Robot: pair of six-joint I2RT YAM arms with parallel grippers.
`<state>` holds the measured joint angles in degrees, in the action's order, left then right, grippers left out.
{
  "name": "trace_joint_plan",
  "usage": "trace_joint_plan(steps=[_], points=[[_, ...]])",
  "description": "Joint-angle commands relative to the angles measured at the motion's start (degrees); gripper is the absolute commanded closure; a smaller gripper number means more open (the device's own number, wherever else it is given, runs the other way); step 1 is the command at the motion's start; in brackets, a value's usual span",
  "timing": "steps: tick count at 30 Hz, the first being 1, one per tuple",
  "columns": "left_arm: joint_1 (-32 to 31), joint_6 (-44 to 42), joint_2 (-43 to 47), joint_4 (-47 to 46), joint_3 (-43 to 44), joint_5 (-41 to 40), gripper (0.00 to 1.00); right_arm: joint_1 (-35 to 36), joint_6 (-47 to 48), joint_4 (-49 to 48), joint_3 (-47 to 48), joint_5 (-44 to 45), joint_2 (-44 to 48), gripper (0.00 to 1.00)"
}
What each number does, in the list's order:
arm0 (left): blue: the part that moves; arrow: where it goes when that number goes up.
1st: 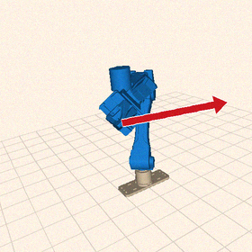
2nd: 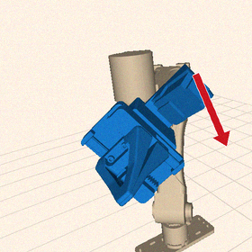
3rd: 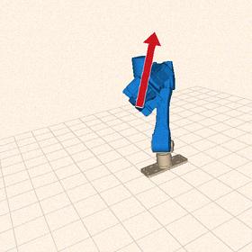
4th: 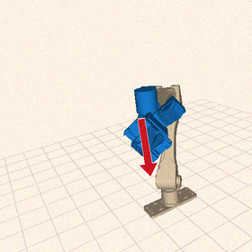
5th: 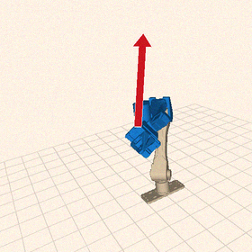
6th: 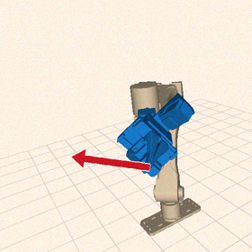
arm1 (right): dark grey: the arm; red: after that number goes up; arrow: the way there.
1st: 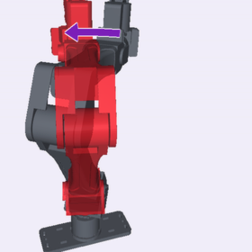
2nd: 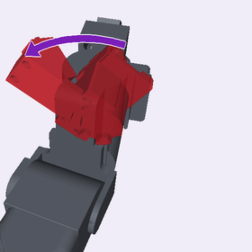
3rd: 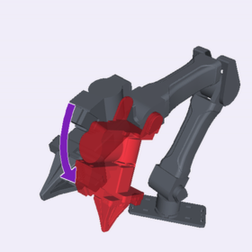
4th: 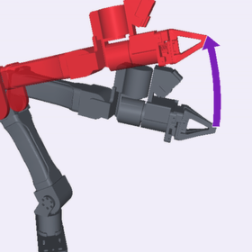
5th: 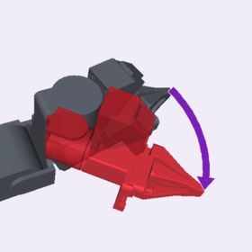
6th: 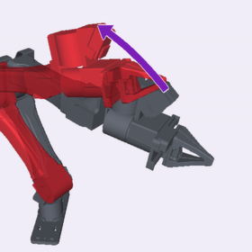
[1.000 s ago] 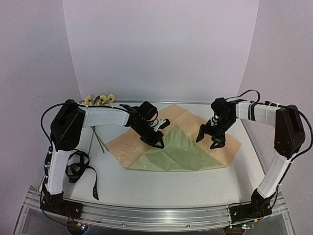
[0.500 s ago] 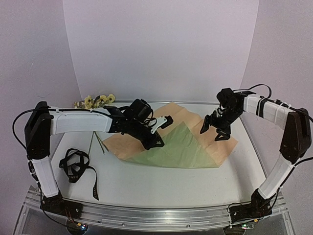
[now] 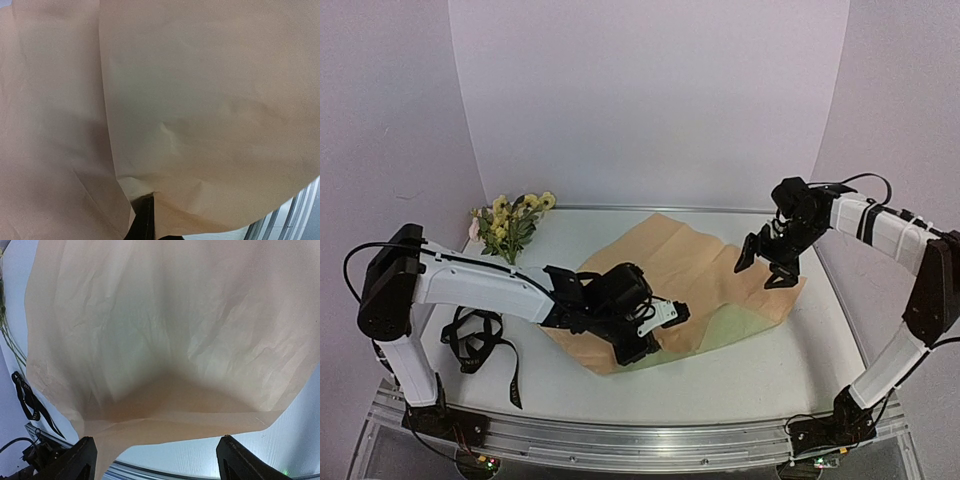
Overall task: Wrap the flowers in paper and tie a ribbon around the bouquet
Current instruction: Adjust the flattened wrapping paper at the center of the board.
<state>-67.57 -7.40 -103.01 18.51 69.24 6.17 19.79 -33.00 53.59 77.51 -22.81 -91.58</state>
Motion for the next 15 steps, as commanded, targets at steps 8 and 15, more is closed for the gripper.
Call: trace_joint_plan(steps=[8,15], points=[[-8.2,-1.3,2.7,-0.4,-2.3,-8.7,0.71,0.7,-1.0,1.4,-4.5,-1.6,3.4,0.15],[-8.1,3.9,5.8,-2.6,-5.3,-9.8,0.27,3.4,-1.1,1.1,-9.9,0.2,4.8,0.15]])
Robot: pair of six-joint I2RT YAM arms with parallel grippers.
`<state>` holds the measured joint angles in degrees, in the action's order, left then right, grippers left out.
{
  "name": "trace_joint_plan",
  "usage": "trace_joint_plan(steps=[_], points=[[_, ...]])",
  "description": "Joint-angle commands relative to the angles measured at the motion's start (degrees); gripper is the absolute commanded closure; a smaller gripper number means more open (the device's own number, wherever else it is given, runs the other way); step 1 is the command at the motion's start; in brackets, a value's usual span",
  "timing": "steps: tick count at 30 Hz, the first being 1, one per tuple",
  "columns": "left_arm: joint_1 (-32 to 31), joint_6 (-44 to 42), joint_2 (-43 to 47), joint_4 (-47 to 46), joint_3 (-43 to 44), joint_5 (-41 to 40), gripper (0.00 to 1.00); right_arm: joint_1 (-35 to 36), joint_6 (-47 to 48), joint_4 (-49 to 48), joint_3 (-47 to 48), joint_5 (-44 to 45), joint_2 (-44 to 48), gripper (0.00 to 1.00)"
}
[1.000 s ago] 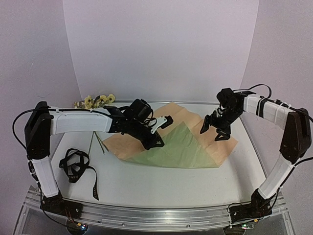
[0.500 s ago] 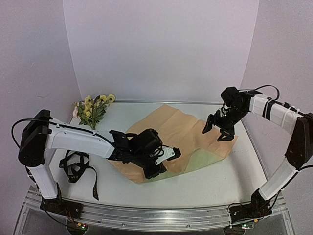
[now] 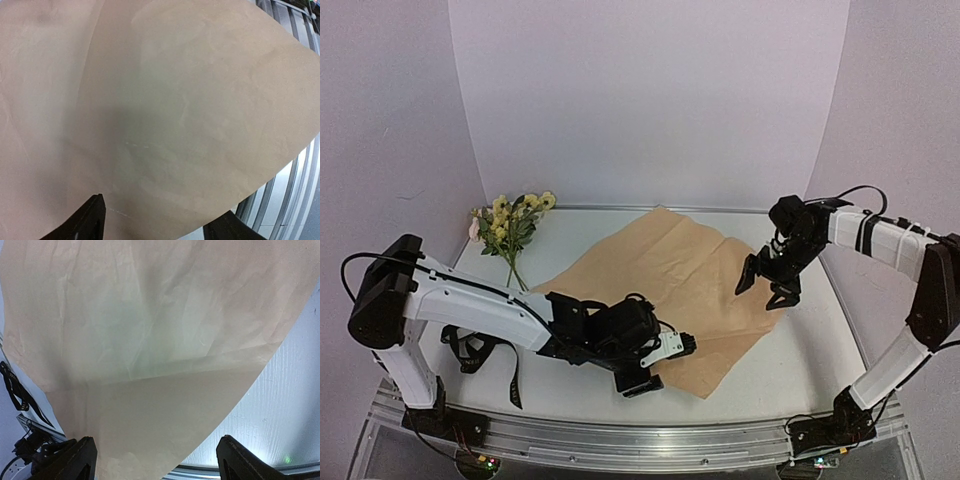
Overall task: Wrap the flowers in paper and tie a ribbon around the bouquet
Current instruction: Adjust the flattened wrapping paper at the center of the board.
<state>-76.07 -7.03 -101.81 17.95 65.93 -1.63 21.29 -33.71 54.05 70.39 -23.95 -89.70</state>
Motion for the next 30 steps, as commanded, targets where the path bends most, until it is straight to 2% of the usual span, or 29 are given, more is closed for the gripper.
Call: trace_joint_plan(steps=[1,6,11,16,20,23,27,30], points=[[0.4,4.3,5.2,-2.4,-2.7,-1.8,0.23,2.3,-0.7,0.1,-3.8,1.8,3.1,0.15],[0.4,8.4,8.7,-3.0,-6.8,1.2,0.13,4.6,-3.3,-4.3,-8.7,2.7,2.4,0.20],[0.4,13.0,13.1,-2.5,-10.3,5.2,0.11,7.8,-5.0,-7.8,-11.1,3.9,0.3,0.28],[1.1,19.6,16.8,-4.5,-13.0,4.3,0.06,10.0,-8.0,-14.9,-14.8,5.8,-1.7,0.40],[6.5,26.8,17.9,-7.4,-13.6,5.4,0.08,11.7,-8.9,-21.4,-16.8,7.8,-4.2,0.50],[12.8,30.8,16.0,-7.8,-12.6,9.4,0.16,13.0,-9.8,-25.7,-18.0,9.5,-6.3,0.57],[19.5,33.9,12.5,-7.7,-11.3,11.7,0.20,16.0,-12.4,-27.5,-19.2,13.2,-7.4,0.65],[23.8,36.5,10.3,-8.3,-10.9,13.6,0.22,18.9,-13.7,-27.8,-20.0,16.5,-7.8,0.67]])
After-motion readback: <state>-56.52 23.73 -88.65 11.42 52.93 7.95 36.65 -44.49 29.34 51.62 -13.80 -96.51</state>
